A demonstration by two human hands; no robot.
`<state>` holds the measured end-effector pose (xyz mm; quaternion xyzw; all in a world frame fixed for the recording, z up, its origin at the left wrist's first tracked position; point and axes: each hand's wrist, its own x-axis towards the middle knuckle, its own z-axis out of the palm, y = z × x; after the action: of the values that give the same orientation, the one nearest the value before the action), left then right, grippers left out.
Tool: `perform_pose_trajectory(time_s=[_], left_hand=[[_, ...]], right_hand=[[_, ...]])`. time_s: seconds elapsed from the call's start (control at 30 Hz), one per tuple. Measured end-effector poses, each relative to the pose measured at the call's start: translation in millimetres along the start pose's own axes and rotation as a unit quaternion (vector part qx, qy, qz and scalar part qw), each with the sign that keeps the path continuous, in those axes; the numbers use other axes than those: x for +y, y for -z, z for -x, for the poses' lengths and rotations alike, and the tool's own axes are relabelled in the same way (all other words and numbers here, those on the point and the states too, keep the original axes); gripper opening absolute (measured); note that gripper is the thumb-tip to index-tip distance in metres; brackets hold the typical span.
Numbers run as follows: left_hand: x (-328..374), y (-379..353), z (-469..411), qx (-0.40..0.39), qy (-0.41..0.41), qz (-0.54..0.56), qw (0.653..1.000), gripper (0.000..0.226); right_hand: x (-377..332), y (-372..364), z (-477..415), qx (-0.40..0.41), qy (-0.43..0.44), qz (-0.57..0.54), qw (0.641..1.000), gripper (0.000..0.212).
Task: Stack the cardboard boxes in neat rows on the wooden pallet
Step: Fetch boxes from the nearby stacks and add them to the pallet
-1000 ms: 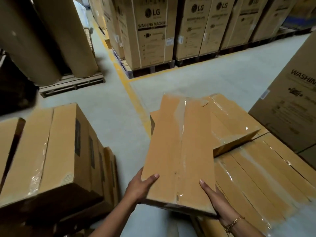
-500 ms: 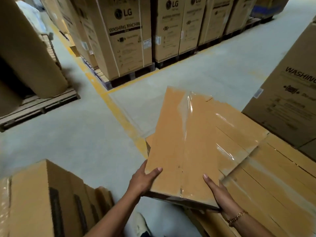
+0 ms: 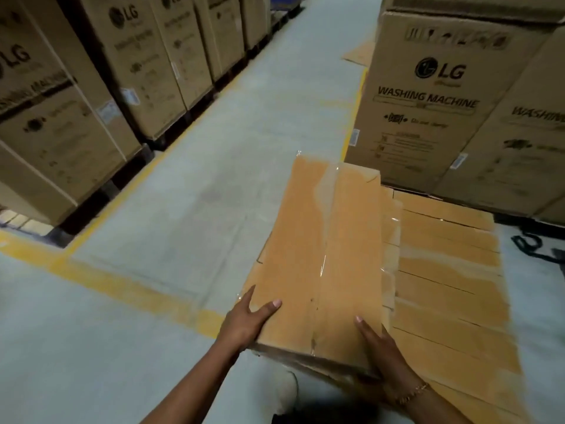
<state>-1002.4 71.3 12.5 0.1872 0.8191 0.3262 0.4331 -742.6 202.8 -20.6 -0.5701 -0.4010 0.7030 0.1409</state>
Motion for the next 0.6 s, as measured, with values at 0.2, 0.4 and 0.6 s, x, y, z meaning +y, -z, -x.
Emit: perform_pose_trajectory(time_s=[0.2,0.4,0.6], left_hand=[[33,47,-68,-0.060,-0.024,-0.058,0.996,0.108],[63,80,-135,-0.129,-0.051,-0.102,0.985,0.096],[105,117,-220,-0.208,-0.098,-0.150,0.962,0.088]], right_hand=[[-3,-55,-25,0.077,0.019,-0.064,0.995,0.129],[-22,-106,-39,0.143,-0.016,-0.126,0.982,0.114],[-40,-173,-70,0.234,-0.048,-0.145,0.960,0.148]])
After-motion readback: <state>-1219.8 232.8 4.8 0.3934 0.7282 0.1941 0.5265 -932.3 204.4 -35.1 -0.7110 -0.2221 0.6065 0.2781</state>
